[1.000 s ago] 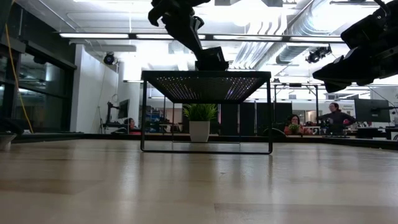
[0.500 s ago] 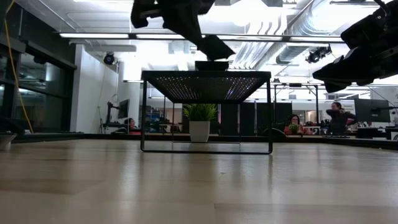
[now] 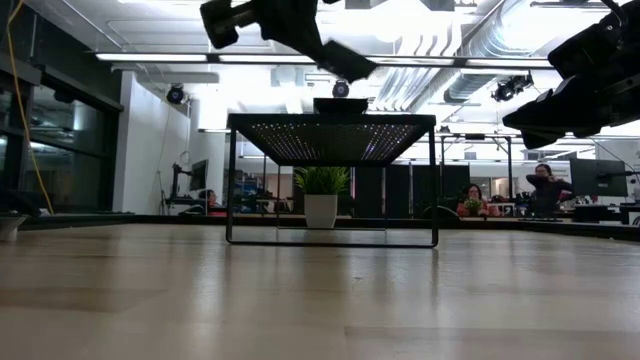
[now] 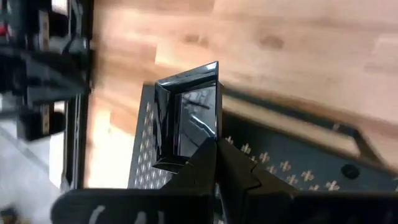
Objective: Pick & Place Mini shaped plates
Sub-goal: Stack the square plate on top of the square plate on the shelf
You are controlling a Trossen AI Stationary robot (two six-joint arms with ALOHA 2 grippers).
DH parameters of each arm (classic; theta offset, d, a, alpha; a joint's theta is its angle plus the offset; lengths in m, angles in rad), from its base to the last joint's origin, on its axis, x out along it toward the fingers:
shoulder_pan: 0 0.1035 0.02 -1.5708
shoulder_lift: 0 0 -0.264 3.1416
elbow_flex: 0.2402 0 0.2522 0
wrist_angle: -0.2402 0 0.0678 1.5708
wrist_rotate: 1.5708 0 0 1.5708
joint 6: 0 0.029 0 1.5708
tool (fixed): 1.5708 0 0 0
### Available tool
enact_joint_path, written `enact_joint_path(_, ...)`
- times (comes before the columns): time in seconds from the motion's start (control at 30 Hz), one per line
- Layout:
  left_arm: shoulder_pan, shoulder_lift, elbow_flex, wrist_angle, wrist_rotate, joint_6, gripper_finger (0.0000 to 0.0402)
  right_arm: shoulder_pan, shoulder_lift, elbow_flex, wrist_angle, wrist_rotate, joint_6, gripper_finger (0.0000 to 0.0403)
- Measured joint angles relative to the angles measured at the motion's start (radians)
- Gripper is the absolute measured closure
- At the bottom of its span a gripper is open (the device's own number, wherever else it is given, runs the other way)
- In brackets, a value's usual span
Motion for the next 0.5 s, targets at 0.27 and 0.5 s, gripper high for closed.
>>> enact_joint_path(0.27, 0.057, -0.033, -0.001, 0.004, 0.107, 0.028, 0.0401, 0.000, 0.000, 0.000, 0.000, 0.000, 0.000, 0.0398)
enact_joint_path(0.5, 0.066, -0.092, -0.071, 0.038, 0.205, 0.097, 0.0401, 0.000, 0.000, 0.000, 0.000, 0.000, 0.000, 0.0398)
